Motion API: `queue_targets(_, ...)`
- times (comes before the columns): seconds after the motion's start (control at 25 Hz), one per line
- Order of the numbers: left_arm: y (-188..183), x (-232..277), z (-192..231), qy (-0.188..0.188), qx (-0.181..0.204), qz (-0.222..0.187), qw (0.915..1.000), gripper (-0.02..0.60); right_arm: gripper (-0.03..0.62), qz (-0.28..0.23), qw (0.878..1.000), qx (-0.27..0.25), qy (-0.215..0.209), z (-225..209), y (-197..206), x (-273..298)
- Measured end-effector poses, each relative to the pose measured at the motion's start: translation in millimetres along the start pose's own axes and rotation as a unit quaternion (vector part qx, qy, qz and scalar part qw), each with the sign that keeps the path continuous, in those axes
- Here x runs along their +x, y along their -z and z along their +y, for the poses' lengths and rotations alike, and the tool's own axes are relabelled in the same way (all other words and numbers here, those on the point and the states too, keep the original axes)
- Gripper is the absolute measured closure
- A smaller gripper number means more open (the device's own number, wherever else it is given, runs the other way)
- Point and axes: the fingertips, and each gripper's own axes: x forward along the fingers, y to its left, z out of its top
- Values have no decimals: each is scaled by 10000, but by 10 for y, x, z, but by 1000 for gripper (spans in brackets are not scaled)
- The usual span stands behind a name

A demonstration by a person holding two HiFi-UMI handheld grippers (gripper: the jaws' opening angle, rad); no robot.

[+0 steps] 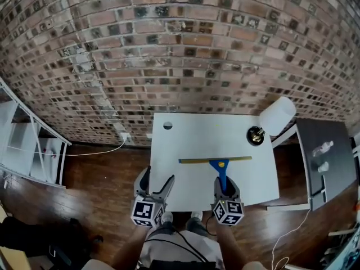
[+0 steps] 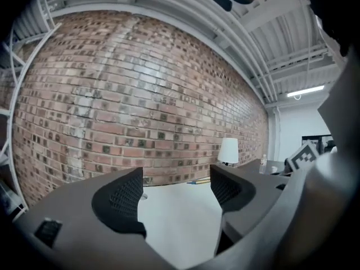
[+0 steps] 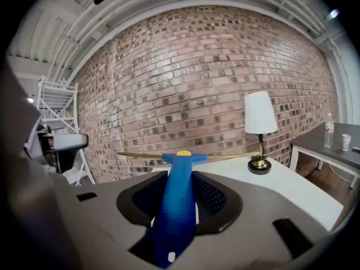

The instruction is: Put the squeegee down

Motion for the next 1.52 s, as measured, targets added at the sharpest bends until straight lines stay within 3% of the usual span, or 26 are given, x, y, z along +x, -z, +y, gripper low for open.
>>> queue_targets(0.12,149,89,70,-103,124,220,9996,229,436,301,9994,-174,-29,-212,157,680)
queue_targets(0.48,396,256,372,-696,-265,694,9948,229,435,1294,9909,-162,346,-953,750,2473)
queue_targets(0.6,491,221,380,-842,-428,839,9920,229,436,1689,9842,-191,486,-1082,1002,2672)
queue_targets(0.72,583,211,395,-934,-476,918,9903,229,436,1773,9823,-305,516,-1044,934,2701)
queue_targets(0.84,575,214,416,-952,-522,894,9901,229,434,2129,9745,-394,582,-1054,1124,2694)
queue_targets(0.88,562,222,413,-943,-526,878,9903,229,423,2227,9721,-427,608,-1066,1189,2687)
queue_targets(0.92,553,231,409,-935,-529,840,9907,229,355,2220,9721,-442,617,-1071,1206,2677)
queue_targets(0.96,543,242,407,-924,-532,787,9912,229,286,2091,9751,-434,605,-1061,1163,2661)
queue_targets(1.0,526,256,408,-904,-534,739,9917,229,258,1844,9804,-414,552,-1031,1058,2638)
queue_targets(1.12,431,326,393,-780,-570,650,9932,229,230,797,9960,-396,61,-850,576,2491)
queue_targets(1.2,357,396,360,-690,-602,518,9944,229,218,110,9986,-380,-343,-686,148,2241)
queue_targets(1.36,102,457,275,-505,-423,183,9977,229,186,-1054,9897,-371,-892,-301,-765,1456)
queue_targets(1.4,5,451,261,-478,-336,98,9982,229,157,-1318,9856,-475,-945,-195,-966,1255)
queue_targets(1.52,-235,414,197,-436,-100,-169,9989,229,157,-2029,9710,-766,-1009,59,-1446,678)
